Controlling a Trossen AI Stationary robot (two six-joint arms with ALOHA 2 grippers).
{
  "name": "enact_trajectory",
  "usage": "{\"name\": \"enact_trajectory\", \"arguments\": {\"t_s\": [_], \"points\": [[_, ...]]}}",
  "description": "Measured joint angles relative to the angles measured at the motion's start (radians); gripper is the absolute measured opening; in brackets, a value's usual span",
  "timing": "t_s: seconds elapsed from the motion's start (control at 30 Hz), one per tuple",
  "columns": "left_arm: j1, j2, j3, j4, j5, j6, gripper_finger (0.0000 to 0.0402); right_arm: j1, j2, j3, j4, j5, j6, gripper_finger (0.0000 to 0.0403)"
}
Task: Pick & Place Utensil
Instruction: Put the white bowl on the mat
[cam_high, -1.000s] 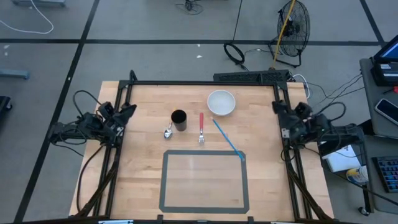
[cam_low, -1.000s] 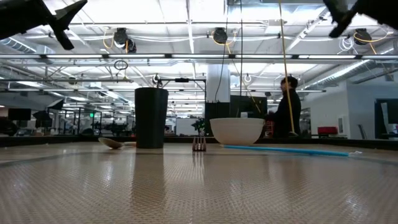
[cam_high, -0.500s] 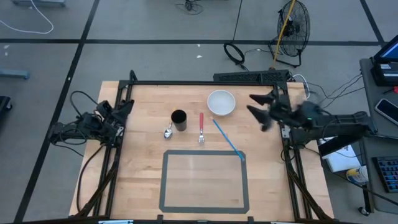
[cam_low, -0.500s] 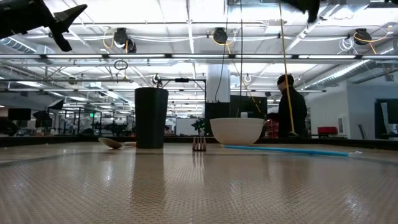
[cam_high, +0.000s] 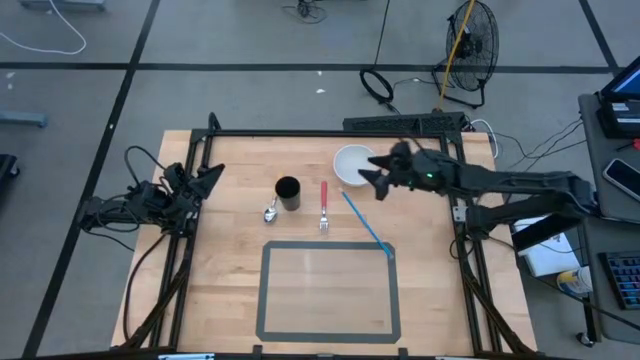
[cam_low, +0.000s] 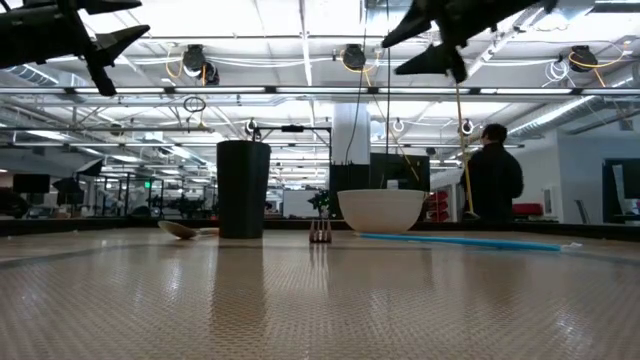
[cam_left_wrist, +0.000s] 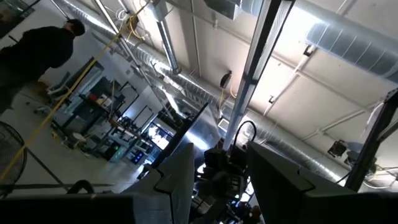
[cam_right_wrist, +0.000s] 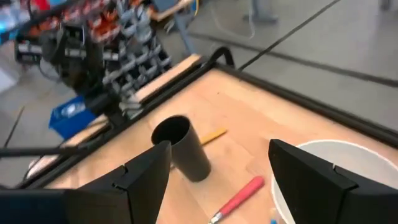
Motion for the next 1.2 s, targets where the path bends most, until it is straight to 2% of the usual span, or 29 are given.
{"name": "enact_trajectory", "arguments": {"t_s": [0.13,0.3,0.4,0.6,0.73,0.8,1.1,1.2], "points": [[0.000,0.000,0.000,-0.007,0.003,-0.003,0.0152,-0.054,0.086,0.103,-0.055,-0.049,-0.034,0.0265],[0.000,0.000,0.000,-0.024,0.004,-0.027,0.0152,-0.211,0.166,0.278,-0.396,0.027,-0.007,0.0257],[0.000,0.000,0.000,-0.030,0.004,-0.026,0.0152,-0.320,0.220,0.337,-0.521,0.014,-0.002,0.0245],[0.000,0.000,0.000,-0.034,0.004,-0.023,0.0152,-0.477,0.329,0.344,-0.532,-0.159,-0.008,0.0224],[0.000,0.000,0.000,-0.034,0.005,-0.026,0.0152,-0.514,0.398,0.343,-0.485,-0.353,0.039,0.0218],[-0.001,0.000,0.000,-0.034,0.005,-0.029,0.0152,-0.523,0.417,0.343,-0.471,-0.381,0.027,0.0218],[0.000,0.000,0.000,-0.044,0.011,-0.064,0.0152,-0.536,0.401,0.344,-0.439,-0.273,-0.100,0.0216],[0.000,0.000,0.000,-0.048,0.011,-0.064,0.0152,-0.547,0.404,0.343,-0.454,-0.219,-0.051,0.0215]]}}
